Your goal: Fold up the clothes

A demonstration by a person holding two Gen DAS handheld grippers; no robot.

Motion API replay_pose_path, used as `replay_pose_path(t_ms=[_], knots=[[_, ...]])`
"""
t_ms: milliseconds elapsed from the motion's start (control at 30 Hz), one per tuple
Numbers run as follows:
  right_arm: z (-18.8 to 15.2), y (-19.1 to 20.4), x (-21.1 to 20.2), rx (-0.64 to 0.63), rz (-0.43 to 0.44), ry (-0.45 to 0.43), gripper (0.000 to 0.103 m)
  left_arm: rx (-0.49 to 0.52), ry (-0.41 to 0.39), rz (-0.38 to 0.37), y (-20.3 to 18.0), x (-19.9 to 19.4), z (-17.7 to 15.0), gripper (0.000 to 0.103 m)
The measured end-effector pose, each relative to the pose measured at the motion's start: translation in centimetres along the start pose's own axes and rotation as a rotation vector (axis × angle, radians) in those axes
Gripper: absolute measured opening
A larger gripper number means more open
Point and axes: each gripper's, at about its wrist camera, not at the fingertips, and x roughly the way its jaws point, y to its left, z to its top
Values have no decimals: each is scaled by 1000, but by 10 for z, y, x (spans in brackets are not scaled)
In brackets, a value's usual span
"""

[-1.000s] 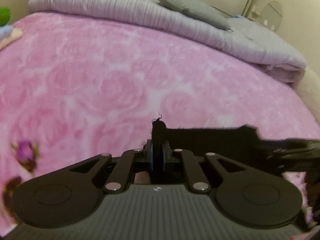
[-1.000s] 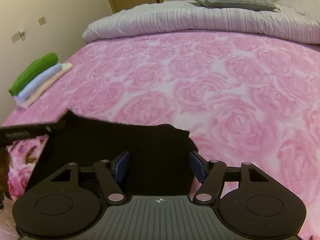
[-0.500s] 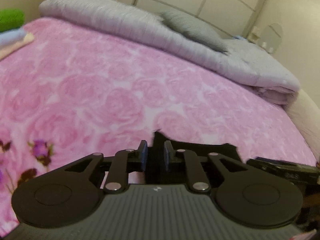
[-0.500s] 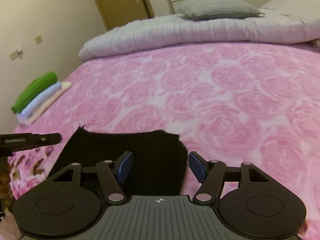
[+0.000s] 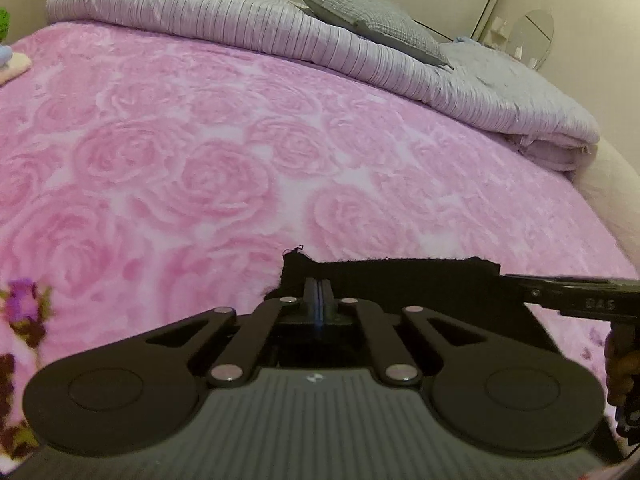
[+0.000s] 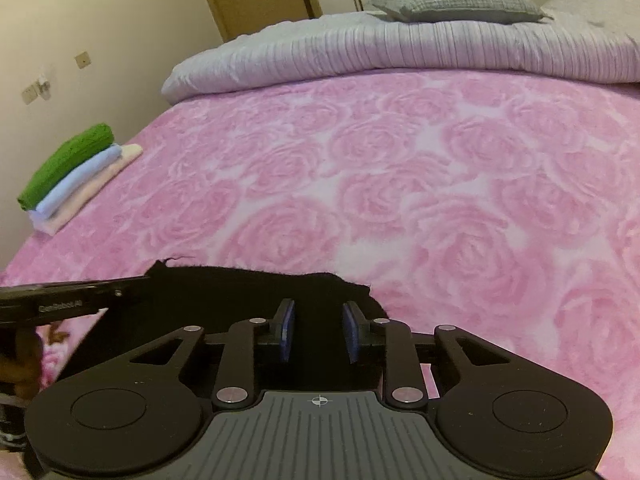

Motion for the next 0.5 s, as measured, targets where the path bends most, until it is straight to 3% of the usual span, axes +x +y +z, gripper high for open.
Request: replay_pose_path(t_ms=[200,333,500], knots=[[-29,7,-84,85,24,-68,26,-7,-47,18,-15,-65,-16,2],[-73,24,-131,70,46,-89,26,-13,-45,-35,-33,-113,-50,2],[-104,56,-139,10,32,-60,26,-2,39,-10,-50,-114,-89,3]])
